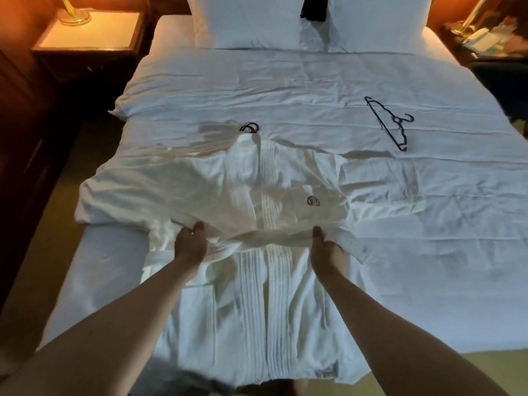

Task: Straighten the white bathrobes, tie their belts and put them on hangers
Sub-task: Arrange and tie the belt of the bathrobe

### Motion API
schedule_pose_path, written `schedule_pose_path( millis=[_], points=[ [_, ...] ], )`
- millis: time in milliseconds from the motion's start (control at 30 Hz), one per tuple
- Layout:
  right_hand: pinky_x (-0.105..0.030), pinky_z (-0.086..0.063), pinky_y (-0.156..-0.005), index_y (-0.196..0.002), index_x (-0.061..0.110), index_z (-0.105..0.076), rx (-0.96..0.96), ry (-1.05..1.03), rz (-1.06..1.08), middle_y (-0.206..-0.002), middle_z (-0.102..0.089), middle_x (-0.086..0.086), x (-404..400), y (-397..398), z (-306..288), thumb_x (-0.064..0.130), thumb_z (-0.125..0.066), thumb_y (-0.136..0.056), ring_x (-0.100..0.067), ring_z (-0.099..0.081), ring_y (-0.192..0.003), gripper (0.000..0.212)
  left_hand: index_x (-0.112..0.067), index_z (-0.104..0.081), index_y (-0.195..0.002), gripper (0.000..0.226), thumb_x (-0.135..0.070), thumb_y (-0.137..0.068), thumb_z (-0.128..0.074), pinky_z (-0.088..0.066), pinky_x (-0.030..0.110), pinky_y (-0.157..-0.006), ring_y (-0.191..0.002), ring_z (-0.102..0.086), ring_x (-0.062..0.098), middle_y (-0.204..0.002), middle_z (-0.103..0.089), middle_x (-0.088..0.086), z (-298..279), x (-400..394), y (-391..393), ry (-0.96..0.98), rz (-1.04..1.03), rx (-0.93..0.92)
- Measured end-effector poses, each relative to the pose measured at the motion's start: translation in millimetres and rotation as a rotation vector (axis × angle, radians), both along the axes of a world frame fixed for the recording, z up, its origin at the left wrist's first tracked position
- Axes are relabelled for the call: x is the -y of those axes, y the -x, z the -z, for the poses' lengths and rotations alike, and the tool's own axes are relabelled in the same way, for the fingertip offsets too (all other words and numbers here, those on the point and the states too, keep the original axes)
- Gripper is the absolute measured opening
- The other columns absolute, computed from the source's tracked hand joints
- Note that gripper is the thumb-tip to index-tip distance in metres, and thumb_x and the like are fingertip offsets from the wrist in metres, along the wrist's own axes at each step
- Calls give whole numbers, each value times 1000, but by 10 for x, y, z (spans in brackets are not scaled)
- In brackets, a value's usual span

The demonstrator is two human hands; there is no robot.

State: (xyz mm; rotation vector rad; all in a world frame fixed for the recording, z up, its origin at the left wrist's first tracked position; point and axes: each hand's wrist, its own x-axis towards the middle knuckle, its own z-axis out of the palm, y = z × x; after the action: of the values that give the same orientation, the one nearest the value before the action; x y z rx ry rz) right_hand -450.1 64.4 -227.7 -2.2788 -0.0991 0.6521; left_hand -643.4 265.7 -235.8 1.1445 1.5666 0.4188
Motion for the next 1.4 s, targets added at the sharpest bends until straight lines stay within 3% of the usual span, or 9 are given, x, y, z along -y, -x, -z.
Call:
schedule_pose_path(
  millis=[167, 333, 400, 567, 667, 833, 1067, 1300, 1400],
  points=[
    [-42, -46, -105, -118, 11, -71, 69, -87, -374, -114, -72, -12, -253, 197, -50, 71, -37, -95, -29, -63, -114, 72, -13, -55, -120, 27, -28, -98, -59, -45, 32, -85, -105, -63, 25, -108, -66, 2, -111, 169, -262, -101, 271, 52],
    [-27, -54, -84, -96, 14, -78, 79, -192, -501, -95, -77, 1, -390, 318, -92, 48, -52, -102, -11, -69, -90, 43, -4, -56, -133, 53, -21, -86, -72, -48, 37, -99, -119, -59, 33, -128, -64, 13, 42, 140, -249, -135, 641, -349],
    [-15, -47, -72, -85, 17, -73, 7, -210, -535, -86, -76, 5, -418, 354, -145, 37, -52, -104, -3, -67, -80, 35, -2, -60, -131, 45, -24, -92, -66, -47, 35, -98, -121, -59, 33, -129, -64, 13, 90, 142, -227, -87, 638, -321],
    [-27, -38, -57, -95, 16, -58, -26, -17, -696, -77, -61, 3, -294, 317, -92, 39, -45, -106, -15, -58, -69, 28, 3, -61, -125, 36, -23, -100, -56, -49, 36, -96, -115, -61, 33, -124, -65, 16, 69, -21, -214, -16, 269, -158],
    [-33, -42, -62, -91, 19, -58, -94, 70, -665, -85, -62, -1, -158, 265, -30, 38, -44, -104, -21, -58, -77, 27, 5, -58, -126, 37, -22, -101, -55, -43, 32, -85, -114, -60, 36, -117, -64, 16, 27, -54, -197, -34, 105, -152],
    [-41, -47, -77, -103, 13, -50, -147, -48, -444, -100, -64, -20, -339, 263, -112, 46, -32, -90, -34, -60, -88, 40, -8, -62, -120, 29, -19, -101, -43, -44, 34, -90, -108, -61, 31, -112, -68, 11, -16, 119, -255, -248, 329, -102],
    [-27, -51, -53, -83, 8, -56, -90, -49, -422, -75, -62, -9, -634, 184, -268, 4, -47, -98, -29, -67, -62, 17, -22, -50, -114, 13, -21, -101, -47, -46, 18, -65, -73, -66, 7, -81, -71, -6, -298, 330, -475, -484, 798, 8],
    [-34, -48, -65, -103, -8, -70, -688, -509, -397, -90, -65, -18, -587, 178, -464, 1, -58, -89, -22, -60, -71, 20, -23, -68, -96, 16, -29, -99, -54, -43, 27, -70, -75, -63, 10, -81, -71, -9, -338, 391, -519, -569, 854, -46],
    [-29, -44, -56, -96, 1, -68, -797, -512, -276, -79, -65, -14, -616, 169, -501, 25, -65, -95, -18, -57, -56, 24, -29, -73, -91, 22, -40, -98, -56, -52, 29, -77, -78, -68, 5, -79, -73, -12, -386, 403, -512, -491, 919, 13]
  ],
)
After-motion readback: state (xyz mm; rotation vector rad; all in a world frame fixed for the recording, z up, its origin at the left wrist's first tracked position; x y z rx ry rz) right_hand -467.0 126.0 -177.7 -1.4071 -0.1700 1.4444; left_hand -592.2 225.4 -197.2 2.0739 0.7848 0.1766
